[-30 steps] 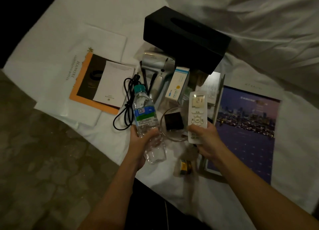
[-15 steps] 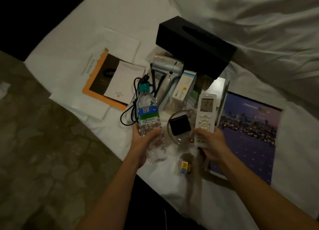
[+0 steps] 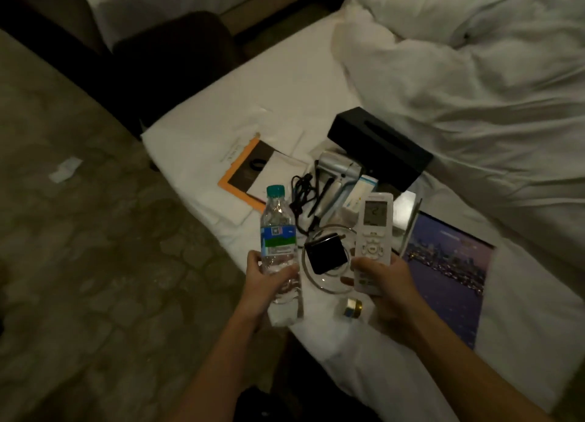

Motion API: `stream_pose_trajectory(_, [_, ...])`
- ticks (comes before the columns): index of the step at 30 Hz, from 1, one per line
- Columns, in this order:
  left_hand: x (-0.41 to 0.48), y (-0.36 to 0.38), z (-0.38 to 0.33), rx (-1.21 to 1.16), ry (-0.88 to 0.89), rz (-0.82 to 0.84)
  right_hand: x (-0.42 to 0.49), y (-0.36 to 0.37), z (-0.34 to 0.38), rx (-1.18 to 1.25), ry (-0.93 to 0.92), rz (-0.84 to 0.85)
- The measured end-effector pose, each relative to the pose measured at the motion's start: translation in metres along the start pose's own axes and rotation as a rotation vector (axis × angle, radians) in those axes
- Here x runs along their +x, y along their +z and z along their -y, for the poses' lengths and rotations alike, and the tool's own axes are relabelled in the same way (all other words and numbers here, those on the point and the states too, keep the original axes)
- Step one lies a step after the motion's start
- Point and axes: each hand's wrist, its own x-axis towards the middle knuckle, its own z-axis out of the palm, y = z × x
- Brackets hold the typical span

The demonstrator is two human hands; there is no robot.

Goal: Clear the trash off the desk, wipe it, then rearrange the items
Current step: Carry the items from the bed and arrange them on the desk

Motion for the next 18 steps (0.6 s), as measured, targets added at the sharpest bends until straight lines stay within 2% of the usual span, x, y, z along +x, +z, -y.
stream_pose_trajectory(6, [-0.066, -0.083, -0.016, -0.1, 0.078, -0.148, -0.065, 0.068, -0.006, -0.077, -0.028, 0.128])
stream_pose_trajectory(11, [-0.149, -0.179, -0.01, -0.214, 0.112, -0.277, -0.138, 0.143, -0.038, -0.136, 0.03, 0.226])
stream_pose_trajectory(18, [-0.262, -0.316, 0.012, -0.408, 0.192, -0.53, -0.239, 0.256, -0.102, -0.334, 0.094, 0.519])
